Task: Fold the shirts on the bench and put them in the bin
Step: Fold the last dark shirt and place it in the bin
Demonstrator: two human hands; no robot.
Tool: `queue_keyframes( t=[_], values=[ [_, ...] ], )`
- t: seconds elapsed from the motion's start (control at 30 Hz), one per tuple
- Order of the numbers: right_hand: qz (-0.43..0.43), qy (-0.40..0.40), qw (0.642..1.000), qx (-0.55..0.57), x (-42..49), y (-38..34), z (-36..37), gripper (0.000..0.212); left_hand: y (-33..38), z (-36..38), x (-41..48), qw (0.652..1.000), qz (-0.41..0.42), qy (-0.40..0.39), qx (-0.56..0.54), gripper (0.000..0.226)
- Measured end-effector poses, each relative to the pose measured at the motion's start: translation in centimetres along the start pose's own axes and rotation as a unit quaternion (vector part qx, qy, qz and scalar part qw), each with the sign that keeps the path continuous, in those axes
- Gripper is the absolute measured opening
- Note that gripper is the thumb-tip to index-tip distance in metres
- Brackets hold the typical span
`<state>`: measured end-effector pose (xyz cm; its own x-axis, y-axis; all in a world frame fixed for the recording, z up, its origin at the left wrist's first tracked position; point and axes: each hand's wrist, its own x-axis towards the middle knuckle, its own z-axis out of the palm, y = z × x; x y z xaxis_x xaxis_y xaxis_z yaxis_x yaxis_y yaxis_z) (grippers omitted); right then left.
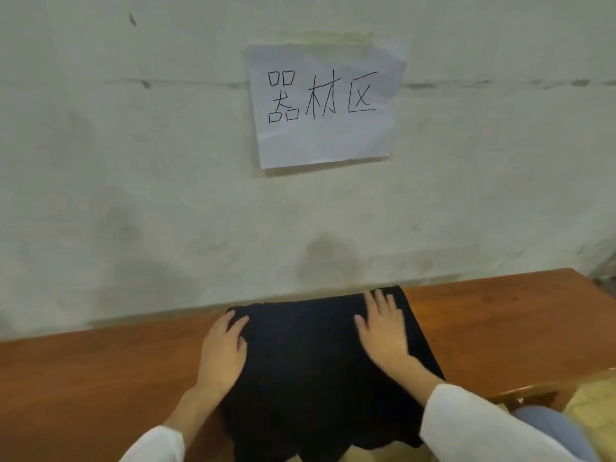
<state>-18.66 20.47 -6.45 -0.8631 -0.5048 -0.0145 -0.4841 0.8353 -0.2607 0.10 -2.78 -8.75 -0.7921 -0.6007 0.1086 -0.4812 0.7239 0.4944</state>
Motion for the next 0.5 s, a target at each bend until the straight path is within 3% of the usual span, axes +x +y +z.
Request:
queue_keyframes(
  t=[0.13,0.23,0.37,0.5],
  values=[
    [-0.057,-0.077,0.992,-0.078,0.5,6.4,0.5,0.082,1.4,3.0,0.6,0.984,0.088,-0.124,0.088,0.067],
    [-0.069,-0.068,0.990,-0.099,0.2,8.5,1.5,0.106,1.1,3.5,-1.0,0.982,0.070,-0.123,0.124,0.075],
    [-0.078,-0.069,0.991,-0.082,1.6,10.8,0.8,0.104,-1.7,1.2,-0.3,0.989,-0.016,-0.091,0.115,0.088],
    [-0.063,-0.115,0.985,-0.115,2.1,11.2,0.1,0.075,-3.1,-0.6,1.1,0.984,-0.033,-0.152,0.084,0.059]
  ],
)
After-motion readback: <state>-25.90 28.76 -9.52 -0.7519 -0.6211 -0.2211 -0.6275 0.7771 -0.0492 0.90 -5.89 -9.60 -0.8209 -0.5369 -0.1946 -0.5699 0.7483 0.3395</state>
